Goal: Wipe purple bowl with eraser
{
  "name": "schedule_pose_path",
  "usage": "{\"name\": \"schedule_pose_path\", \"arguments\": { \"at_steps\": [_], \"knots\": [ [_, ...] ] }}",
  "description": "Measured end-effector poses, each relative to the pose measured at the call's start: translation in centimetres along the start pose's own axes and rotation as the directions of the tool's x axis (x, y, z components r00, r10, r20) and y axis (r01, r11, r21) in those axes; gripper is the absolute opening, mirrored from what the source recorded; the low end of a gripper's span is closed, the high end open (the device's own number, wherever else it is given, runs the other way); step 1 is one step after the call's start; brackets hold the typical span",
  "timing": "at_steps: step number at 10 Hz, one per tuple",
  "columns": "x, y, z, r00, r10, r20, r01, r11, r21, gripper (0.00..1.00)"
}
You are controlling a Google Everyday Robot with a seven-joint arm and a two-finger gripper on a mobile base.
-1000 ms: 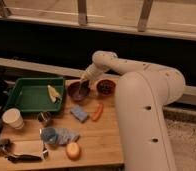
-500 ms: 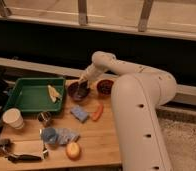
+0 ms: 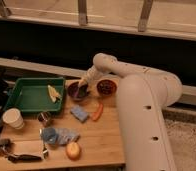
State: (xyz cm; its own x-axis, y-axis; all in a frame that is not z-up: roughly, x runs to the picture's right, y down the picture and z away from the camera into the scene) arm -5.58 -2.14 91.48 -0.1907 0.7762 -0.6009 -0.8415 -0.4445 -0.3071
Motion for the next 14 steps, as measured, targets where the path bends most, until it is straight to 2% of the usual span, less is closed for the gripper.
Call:
{"name": "schedule_pose_path", "arguments": {
  "at_steps": [2,5,8,10,12,14],
  "knots": [
    [-0.8,-0.6,-0.9,1.000,0.011,0.023,-0.011,1.000,0.011,0.00],
    [-3.5,0.6,0.1,0.999,-0.020,0.036,0.020,1.000,-0.004,0.00],
    [-3.4,2.0,2.4,0.999,-0.051,-0.003,0.051,0.998,-0.043,0.00],
    [-2.4,2.3,2.8,0.998,-0.060,-0.028,0.058,0.997,-0.047,0.00],
    [-1.6,1.9,2.1,0.998,-0.050,-0.025,0.049,0.998,-0.034,0.00],
    [-1.3,0.8,0.0,0.999,-0.033,0.009,0.033,0.999,-0.006,0.00]
  ]
}}
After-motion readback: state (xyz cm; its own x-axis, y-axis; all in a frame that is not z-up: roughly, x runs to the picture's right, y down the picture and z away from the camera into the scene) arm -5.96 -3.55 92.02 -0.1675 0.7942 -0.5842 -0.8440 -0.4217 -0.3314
